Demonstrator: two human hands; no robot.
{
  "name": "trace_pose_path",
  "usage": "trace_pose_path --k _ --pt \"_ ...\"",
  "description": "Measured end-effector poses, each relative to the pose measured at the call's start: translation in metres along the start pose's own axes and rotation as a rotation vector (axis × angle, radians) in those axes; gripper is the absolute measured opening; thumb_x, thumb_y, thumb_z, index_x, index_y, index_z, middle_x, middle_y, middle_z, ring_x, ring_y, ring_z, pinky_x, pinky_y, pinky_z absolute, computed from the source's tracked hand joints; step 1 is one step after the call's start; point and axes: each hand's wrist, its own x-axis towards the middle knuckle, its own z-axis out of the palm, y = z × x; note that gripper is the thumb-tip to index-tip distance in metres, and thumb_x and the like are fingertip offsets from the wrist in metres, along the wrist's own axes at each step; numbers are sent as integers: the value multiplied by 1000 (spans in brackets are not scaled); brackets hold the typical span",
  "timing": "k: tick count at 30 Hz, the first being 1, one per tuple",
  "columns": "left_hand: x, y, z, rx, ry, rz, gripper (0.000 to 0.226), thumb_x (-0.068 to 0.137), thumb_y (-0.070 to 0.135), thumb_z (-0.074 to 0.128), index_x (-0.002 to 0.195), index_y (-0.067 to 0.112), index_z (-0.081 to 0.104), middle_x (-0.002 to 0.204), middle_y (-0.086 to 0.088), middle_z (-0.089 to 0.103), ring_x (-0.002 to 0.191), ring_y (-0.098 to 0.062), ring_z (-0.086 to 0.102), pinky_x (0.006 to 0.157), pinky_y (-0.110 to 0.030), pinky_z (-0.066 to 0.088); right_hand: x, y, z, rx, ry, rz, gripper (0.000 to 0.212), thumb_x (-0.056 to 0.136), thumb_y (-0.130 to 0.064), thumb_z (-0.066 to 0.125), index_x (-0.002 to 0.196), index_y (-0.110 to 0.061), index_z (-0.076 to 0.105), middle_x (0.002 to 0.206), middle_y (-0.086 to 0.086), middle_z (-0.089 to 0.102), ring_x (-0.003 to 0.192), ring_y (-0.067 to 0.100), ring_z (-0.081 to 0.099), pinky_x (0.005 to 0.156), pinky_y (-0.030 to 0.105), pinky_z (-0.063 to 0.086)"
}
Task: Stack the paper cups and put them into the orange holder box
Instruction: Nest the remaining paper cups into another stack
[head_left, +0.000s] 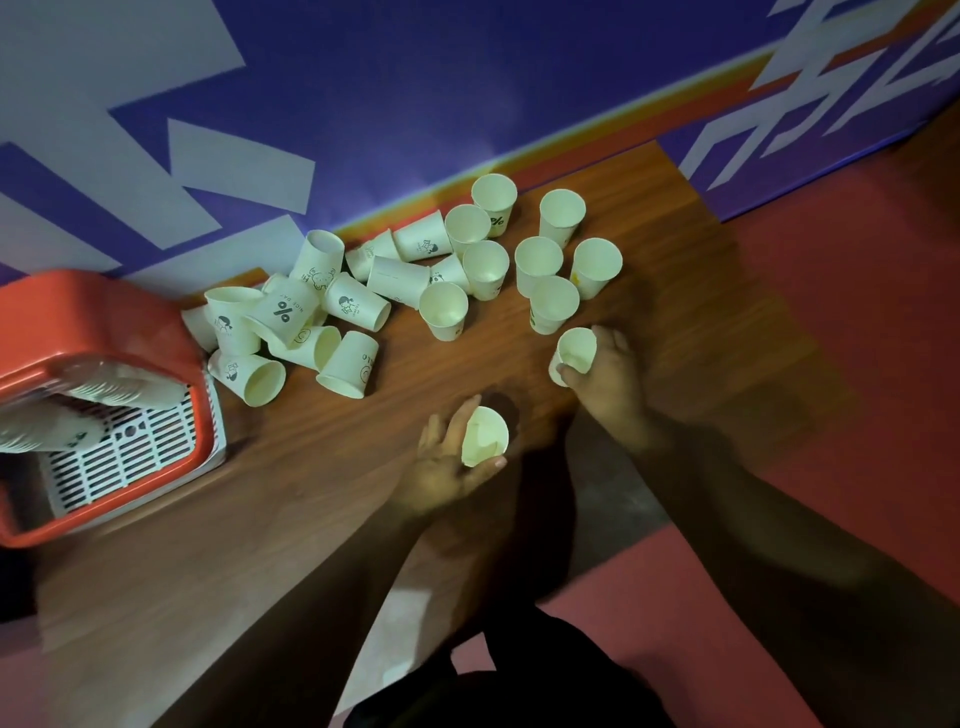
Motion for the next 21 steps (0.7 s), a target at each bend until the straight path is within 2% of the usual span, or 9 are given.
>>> trace_pose_path --k 2,5,7,9,11,14,16,19,21 --pt "-3 4 -5 -64 -10 -3 90 85 58 70 155 48 14 131 3 32 131 -13 29 108 -36 33 -10 -13 -9 136 2 -49 75 74 -37 82 136 -14 47 133 5 52 122 22 51 92 28 43" --pt "-1 -4 -23 -179 131 -60 76 89 58 64 153 38 29 138 7 33 136 -6 25 114 -33 27 -29 -38 -28 347 -108 -143 74 77 -35 80 141 -22 44 137 -4 50 123 9 47 98 26 43" --pt "8 -18 -42 -140 325 -118 70 89 58 60 146 22 42 142 -7 42 138 -20 38 117 -43 34 -42 -50 -37 428 -164 -233 77 78 -36 79 144 -22 41 142 -5 48 129 8 45 106 28 42" --pt "22 -33 -65 -41 491 -149 56 92 36 67 137 6 50 134 -20 48 126 -35 46 108 -51 41 -53 -60 -42 477 -247 -279 80 77 -41 78 145 -24 38 143 -6 47 132 8 45 109 35 43" --pt "36 -44 -88 29 589 -222 49 92 22 70 131 -1 52 129 -26 48 124 -42 45 106 -51 41 -62 -69 -44 463 -375 -248 83 74 -45 77 145 -32 35 139 -11 48 129 8 47 107 39 45" --pt "54 -56 -109 77 572 -325 58 89 25 73 132 -4 49 133 -30 45 127 -46 41 109 -51 38 -71 -78 -38 335 -503 -253 88 70 -49 77 145 -38 31 139 -13 46 129 10 45 108 41 42" --pt "61 -59 -113 64 529 -404 68 88 33 74 137 -3 44 139 -28 40 132 -44 38 111 -50 35 -74 -79 -31 223 -516 -315 89 71 -50 77 146 -33 32 144 -8 42 133 14 40 111 43 38" --pt "65 -60 -112 98 452 -482 83 87 42 74 146 0 34 144 -28 37 135 -43 34 113 -49 31 -81 -80 -25 90 -516 -396 87 77 -47 77 149 -27 33 149 -5 37 138 16 34 116 36 31" --pt "65 -62 -107 130 405 -498 83 86 41 75 147 3 33 142 -29 39 133 -45 37 111 -49 32 -86 -78 -17 22 -494 -483 85 78 -46 75 149 -21 34 149 -3 41 136 17 35 115 38 32"
